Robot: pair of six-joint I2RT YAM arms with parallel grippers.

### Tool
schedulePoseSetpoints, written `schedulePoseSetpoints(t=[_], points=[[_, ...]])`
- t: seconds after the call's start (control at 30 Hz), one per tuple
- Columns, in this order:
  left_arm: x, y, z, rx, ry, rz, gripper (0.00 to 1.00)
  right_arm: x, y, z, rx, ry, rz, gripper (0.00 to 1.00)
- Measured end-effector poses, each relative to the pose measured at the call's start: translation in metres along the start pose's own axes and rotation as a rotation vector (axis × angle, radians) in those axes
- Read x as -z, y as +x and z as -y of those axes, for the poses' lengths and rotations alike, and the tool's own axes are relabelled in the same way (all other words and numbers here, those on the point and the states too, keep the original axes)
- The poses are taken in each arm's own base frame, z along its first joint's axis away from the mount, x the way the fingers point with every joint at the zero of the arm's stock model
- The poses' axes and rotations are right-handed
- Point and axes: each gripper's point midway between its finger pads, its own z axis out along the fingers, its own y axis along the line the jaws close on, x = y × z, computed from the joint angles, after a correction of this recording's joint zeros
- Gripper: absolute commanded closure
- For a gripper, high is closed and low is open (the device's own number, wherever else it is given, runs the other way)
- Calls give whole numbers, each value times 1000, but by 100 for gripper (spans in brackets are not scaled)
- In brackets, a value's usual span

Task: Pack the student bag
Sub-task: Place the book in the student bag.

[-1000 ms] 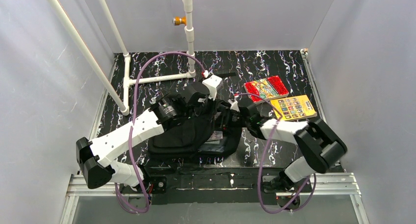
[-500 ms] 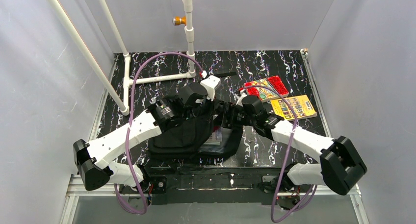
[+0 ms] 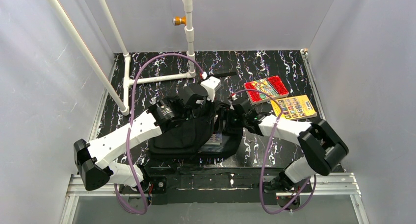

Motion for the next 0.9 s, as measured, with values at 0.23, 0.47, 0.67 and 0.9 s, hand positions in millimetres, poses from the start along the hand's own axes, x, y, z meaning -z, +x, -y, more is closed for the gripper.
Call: schedulePoseSetpoints(t=[0.23, 0.47, 0.67, 0.9], points=[[-5, 7, 7, 36, 34, -17, 100, -15, -2, -19, 17, -69, -13, 28], [-11, 15, 7, 46, 38, -26, 100, 32, -32, -17, 86, -43, 107, 9], [-18, 24, 6, 46, 44, -36, 100, 104, -59, 9, 117, 79, 282, 2], [-35, 43, 4, 46, 38, -89, 100, 152, -79, 102, -52, 402, 380, 2]])
